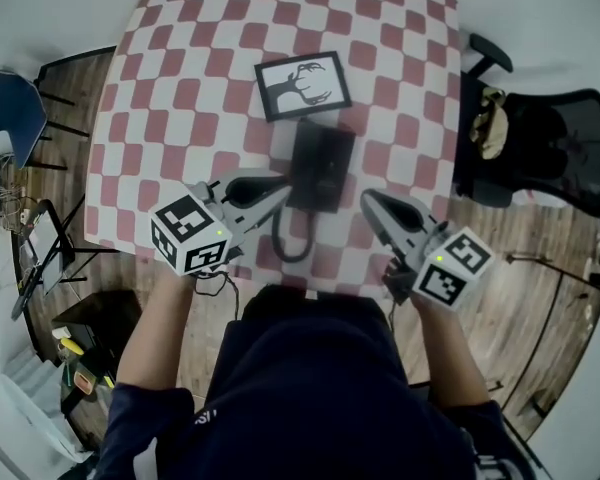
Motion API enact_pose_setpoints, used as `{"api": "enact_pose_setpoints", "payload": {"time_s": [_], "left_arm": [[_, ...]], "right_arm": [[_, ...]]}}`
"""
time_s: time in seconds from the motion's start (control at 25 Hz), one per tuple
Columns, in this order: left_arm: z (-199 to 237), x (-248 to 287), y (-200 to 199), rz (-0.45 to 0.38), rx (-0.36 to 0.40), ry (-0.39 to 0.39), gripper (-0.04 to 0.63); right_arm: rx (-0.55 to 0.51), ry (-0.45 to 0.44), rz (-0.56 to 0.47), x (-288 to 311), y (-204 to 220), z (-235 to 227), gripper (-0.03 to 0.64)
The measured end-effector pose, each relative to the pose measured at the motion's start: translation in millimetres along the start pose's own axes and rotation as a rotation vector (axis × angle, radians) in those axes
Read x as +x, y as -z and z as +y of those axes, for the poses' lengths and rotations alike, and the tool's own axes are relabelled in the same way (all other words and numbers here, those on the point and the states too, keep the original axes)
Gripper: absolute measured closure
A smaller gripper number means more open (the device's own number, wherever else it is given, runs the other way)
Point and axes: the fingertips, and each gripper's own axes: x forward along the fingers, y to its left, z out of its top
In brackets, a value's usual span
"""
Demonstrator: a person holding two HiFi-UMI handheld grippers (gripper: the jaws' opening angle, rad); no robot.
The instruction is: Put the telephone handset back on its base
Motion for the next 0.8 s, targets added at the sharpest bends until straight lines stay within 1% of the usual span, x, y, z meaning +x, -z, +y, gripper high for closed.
{"api": "enact_pose_setpoints", "payload": {"time_s": [0.16, 0.4, 0.6, 0.8], "left_arm": [[-22, -15, -16, -0.036, 0.070, -0.058, 0.551], [-50, -38, -27, -0.069, 0.142, -0.137, 0.554], [-70, -49, -26, -0.088, 0.167, -0.167, 0.554], [-87, -56, -20, -0.108, 0.165, -0.181, 0.555]], "right_arm": [[-0.038, -0.013, -0.019, -8, -7, 15, 0.600], [-0.086, -0.038, -0.051, -19, -13, 36, 0.600], [-0.107, -0.050, -0.062, -25, -13, 48, 0.600], [-0.124, -0.059, -0.071, -30, -12, 60, 0.600]]}}
